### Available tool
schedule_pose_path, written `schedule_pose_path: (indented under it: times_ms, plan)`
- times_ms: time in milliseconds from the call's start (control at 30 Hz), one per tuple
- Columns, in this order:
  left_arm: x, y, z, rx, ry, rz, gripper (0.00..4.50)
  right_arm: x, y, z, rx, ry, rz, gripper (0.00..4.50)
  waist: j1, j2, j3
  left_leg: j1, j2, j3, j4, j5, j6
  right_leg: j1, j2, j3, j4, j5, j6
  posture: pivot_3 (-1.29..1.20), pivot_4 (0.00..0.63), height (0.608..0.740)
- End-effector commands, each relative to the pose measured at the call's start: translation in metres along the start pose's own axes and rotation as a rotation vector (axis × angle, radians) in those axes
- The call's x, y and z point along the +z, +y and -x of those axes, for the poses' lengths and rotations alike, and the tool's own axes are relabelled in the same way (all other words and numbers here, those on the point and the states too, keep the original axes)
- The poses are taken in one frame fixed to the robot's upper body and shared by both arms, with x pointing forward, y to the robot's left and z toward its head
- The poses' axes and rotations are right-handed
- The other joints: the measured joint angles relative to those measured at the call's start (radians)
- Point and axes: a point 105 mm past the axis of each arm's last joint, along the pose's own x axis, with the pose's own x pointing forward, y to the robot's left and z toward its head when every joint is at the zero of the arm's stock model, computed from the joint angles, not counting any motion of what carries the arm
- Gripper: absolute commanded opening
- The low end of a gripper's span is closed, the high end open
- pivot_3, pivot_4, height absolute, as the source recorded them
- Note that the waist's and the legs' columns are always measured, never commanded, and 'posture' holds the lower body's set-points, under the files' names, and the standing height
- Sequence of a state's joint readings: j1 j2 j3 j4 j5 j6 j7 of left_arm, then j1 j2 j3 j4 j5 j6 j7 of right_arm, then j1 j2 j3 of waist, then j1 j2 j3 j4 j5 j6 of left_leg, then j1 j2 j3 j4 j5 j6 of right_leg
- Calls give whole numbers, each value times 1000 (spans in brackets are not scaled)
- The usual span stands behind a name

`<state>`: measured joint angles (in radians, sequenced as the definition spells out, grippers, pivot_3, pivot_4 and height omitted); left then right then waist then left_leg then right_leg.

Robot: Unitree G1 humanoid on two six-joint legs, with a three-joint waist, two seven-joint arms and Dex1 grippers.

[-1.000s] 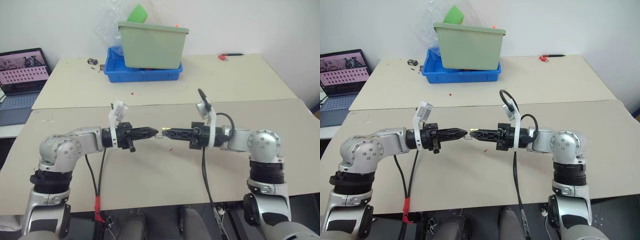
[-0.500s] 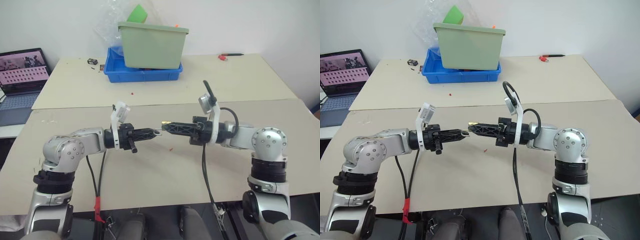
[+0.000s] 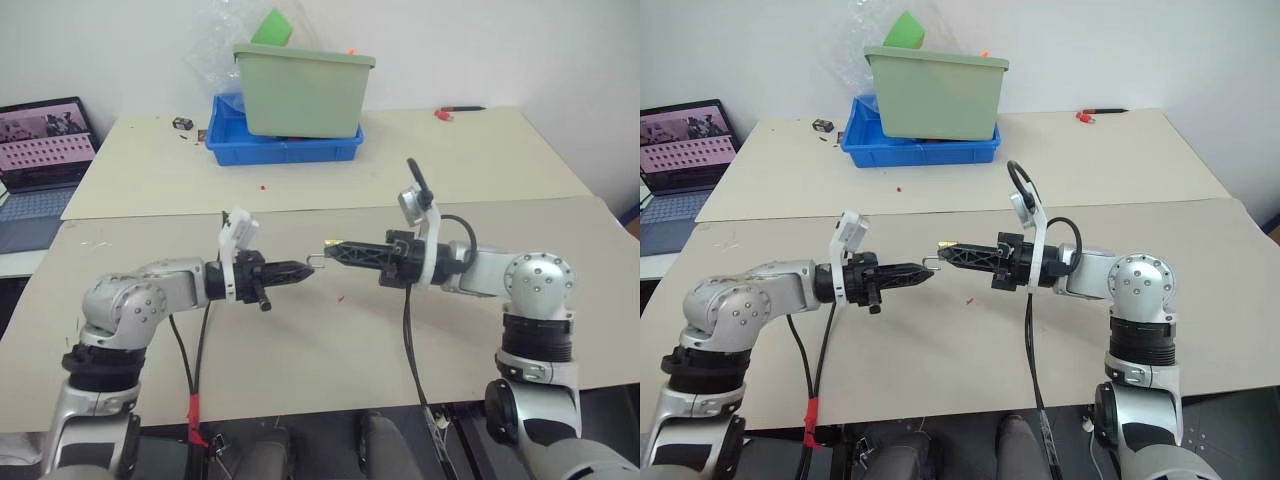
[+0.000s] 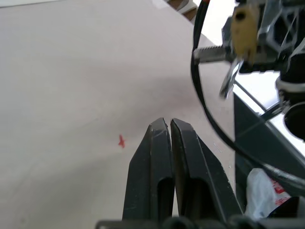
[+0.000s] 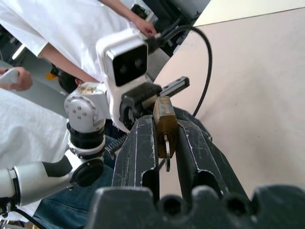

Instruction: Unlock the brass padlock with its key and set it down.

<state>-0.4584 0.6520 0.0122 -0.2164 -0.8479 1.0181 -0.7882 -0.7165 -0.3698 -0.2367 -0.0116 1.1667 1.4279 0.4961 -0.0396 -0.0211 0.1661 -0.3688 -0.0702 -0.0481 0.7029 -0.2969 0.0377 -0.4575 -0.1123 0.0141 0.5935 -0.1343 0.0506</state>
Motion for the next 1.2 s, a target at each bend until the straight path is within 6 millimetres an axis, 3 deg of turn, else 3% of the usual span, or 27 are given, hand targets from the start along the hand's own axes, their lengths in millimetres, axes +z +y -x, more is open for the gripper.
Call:
schedule_pose_path:
  times_ms: [33, 100, 200, 333, 600, 700, 800, 867, 1200]
  plan:
    - [0, -7, 11, 44, 37, -365, 192, 1, -18, 18, -58, -3, -129, 148, 0, 0, 0, 0, 0, 0, 0, 0, 0, 0, 0, 0, 0, 0, 0, 0, 150, 740]
    - [0, -10, 13, 50, 39, -627, 192, -13, -29, 24, -91, 37, -208, 148, 6, 0, 0, 0, 0, 1, -2, 0, 0, 0, 0, 0, -1, 0, -1, 0, 150, 740]
    - [23, -26, 11, 28, -93, -919, 192, -36, -47, 29, -166, 103, -326, 148, 24, 0, 0, 0, 1, 1, -4, 0, 0, 0, -1, 0, -7, 0, -2, 0, 150, 740]
    - [34, -40, 6, -21, -167, -1102, 192, -58, -60, 29, -223, 182, -398, 148, 33, 0, 0, -1, 1, 1, -3, 0, 0, 0, -2, -1, -9, 0, -2, 0, 150, 740]
    - [3, -58, 9, -166, -90, -1081, 192, -69, -73, 31, -318, 239, -415, 148, 21, 0, 0, -1, 2, 2, -3, -1, 2, 0, 0, -1, -4, 0, -2, 0, 150, 740]
    - [-16, -52, 13, -172, 15, -879, 192, -69, -78, 32, -344, 236, -424, 148, 22, 0, 0, -1, 2, 2, -2, -1, 2, 0, 0, -1, -3, 0, -1, 0, 150, 740]
    - [-23, -46, 14, -143, 53, -747, 192, -70, -80, 32, -358, 237, -424, 148, 21, 0, 0, 0, 1, 2, -1, -1, 3, 1, 0, -1, -1, 0, -1, 0, 150, 740]
    - [-20, -45, 10, -132, 45, -685, 119, -71, -81, 32, -363, 236, -427, 1168, 23, 0, 0, 1, 1, 1, 0, -1, 3, 2, 1, -1, -1, -1, 0, 0, 150, 740]
    - [-19, -41, 7, -136, 49, -682, 119, -65, -85, 37, -383, 206, -430, 4455, 22, 0, 0, 1, 1, 1, 1, -1, 3, 3, 1, -1, -1, -1, 0, 0, 150, 740]
